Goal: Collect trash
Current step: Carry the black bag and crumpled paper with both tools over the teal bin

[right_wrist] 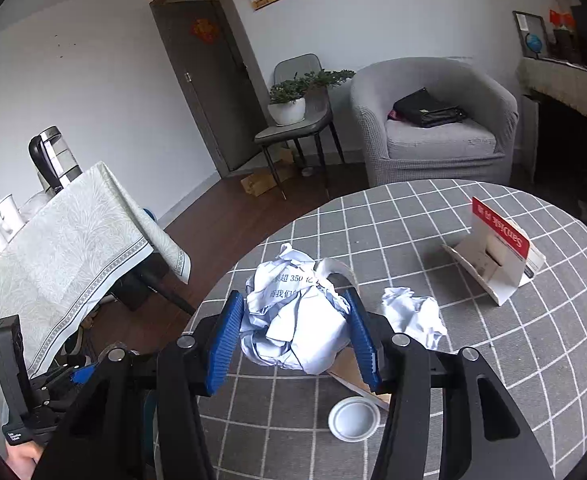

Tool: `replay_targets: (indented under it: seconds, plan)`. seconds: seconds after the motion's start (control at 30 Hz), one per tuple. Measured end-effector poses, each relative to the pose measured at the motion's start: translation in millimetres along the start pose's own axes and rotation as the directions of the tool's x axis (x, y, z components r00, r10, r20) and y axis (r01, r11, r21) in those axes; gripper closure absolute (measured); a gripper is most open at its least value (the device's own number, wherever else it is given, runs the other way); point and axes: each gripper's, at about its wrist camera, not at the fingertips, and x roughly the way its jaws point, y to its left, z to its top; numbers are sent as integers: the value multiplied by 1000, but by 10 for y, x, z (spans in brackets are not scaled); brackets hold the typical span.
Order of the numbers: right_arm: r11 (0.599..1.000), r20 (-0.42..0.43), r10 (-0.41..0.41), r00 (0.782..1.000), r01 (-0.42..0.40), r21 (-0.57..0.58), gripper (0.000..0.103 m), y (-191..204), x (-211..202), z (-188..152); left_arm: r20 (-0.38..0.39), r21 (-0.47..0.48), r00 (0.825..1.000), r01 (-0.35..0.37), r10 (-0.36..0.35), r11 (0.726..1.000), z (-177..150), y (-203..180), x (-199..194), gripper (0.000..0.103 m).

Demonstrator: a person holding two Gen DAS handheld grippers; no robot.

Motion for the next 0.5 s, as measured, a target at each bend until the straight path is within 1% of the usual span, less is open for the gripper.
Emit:
replay_targets:
  seconds: [0.3,0.43,0.5]
  plan:
    - [995,-34,74,997,-76,-70,51,546,255,-85,-46,-33,997,-66,65,997,-174,478,55,29]
    - [987,-44,123,991,-127,-96,51,781,334,-120,-81,-47,993,-92,88,995,-275,666,102,29]
    - [982,-64,163,985,-168,-89,51,880,387,-147,-108,-57,989,-107,100,993,-323,757,139,29]
